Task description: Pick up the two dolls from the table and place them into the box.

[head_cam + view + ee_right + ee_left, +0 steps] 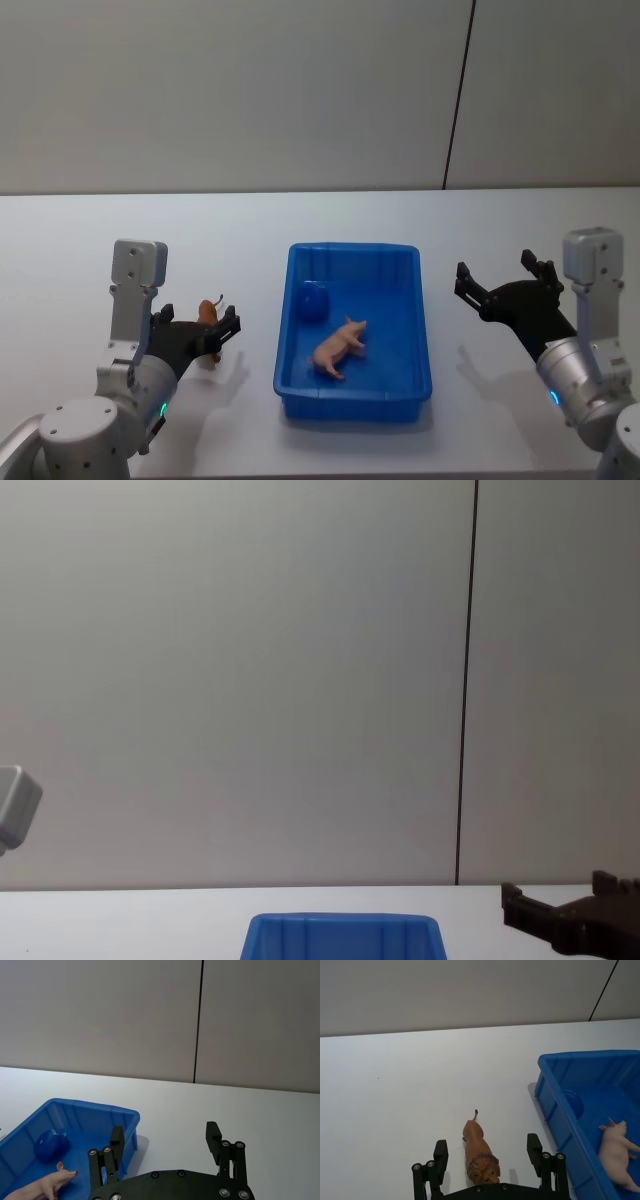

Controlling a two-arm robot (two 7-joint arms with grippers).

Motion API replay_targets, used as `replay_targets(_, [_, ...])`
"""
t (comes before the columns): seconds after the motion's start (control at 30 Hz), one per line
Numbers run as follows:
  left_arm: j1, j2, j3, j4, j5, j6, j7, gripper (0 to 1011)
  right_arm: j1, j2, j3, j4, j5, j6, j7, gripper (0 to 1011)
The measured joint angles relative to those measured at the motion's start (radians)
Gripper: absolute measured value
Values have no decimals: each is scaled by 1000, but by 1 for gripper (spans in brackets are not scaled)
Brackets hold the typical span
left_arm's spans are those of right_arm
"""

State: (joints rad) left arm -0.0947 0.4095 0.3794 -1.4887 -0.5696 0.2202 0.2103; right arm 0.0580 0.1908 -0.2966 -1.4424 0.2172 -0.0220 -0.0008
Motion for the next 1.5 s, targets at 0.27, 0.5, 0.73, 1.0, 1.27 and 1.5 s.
replay_targets(0.27, [-28, -21, -8, 67, -19, -22, -23, 1001, 0, 0, 0, 0, 0, 0, 0, 1001])
replay_targets(0.5, [-50, -39, -14, 122, -39, -39, -40, 1001, 0, 0, 0, 0, 0, 0, 0, 1001])
replay_targets(0.73, [-71, -57, -18, 171, -53, -47, -52, 1001, 0, 0, 0, 0, 0, 0, 0, 1001])
replay_targets(1.0, [-88, -71, -21, 205, -59, -44, -58, 883, 0, 0, 0, 0, 0, 0, 0, 1001])
replay_targets(1.27, [-102, -81, -23, 226, -60, -26, -66, 647, 0, 0, 0, 0, 0, 0, 0, 1001])
replay_targets(1.5, [-105, -86, -24, 224, -57, -19, -71, 467, 0, 0, 0, 0, 0, 0, 0, 1001])
